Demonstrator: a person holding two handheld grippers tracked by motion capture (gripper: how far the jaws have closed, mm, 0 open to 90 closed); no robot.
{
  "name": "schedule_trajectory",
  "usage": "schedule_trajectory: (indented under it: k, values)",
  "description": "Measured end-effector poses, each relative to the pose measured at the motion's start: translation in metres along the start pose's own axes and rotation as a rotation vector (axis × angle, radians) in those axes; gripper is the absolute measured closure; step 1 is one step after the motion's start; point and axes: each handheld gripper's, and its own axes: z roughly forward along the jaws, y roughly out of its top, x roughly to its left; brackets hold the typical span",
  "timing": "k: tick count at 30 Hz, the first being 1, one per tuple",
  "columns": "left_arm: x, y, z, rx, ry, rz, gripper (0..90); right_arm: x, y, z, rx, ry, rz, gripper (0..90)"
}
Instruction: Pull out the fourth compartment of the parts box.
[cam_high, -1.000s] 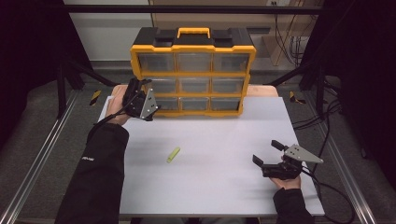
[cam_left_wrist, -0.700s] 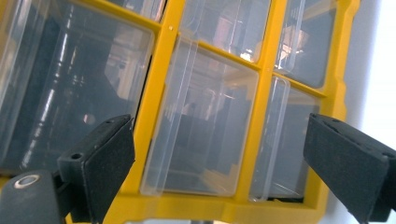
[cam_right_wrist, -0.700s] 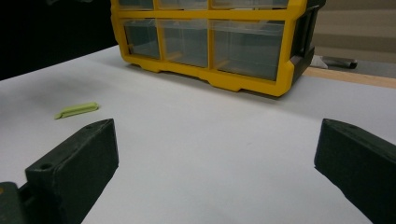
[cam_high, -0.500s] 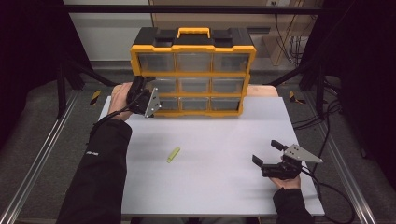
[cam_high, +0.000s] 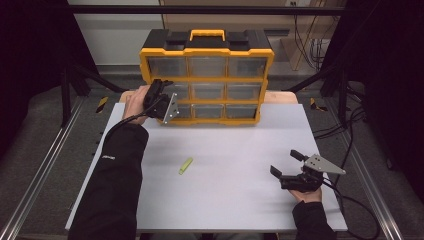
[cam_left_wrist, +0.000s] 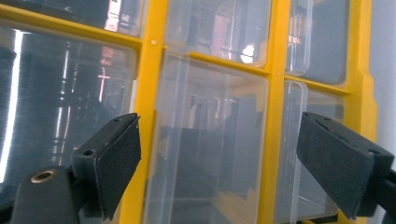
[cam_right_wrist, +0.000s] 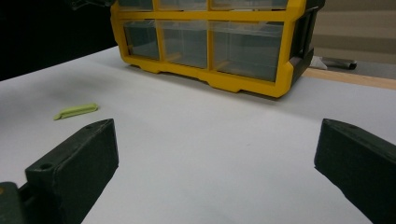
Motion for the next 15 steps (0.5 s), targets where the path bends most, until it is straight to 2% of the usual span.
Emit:
schedule_trajectory:
  k: [4, 7, 8, 10, 11, 15]
  values:
    - [-0.0015, -0.002, 0.0033, 0.024, 0.012, 0.024, 15.4, -0.0001, -0.0001, 0.0003, 0.005, -0.002, 0.002, 0.2]
    - [-0.0018, -0.0029, 0.0038, 0.028, 0.024, 0.019, 15.9, 0.0, -0.0002, 0.0004, 0.004, -0.001, 0.0, 0.2]
    - [-0.0026, -0.0037, 0.0048, 0.037, 0.032, 0.036, 16.4, -0.0001, -0.0002, 0.0004, 0.004, -0.002, 0.0, 0.2]
    - [-0.0044, -0.0056, 0.0065, 0.039, 0.027, 0.027, 17.2, 0.0, -0.0001, 0.0002, 0.003, -0.002, -0.001, 0.2]
    - [-0.005, -0.0064, 0.0073, 0.051, 0.036, 0.038, 17.3, -0.0001, -0.0001, 0.0001, 0.003, -0.003, 0.0, 0.2]
    - [-0.005, -0.0066, 0.0087, 0.052, 0.056, 0.053, 18.8, 0.0, -0.0003, 0.0004, 0.004, -0.003, -0.001, 0.2]
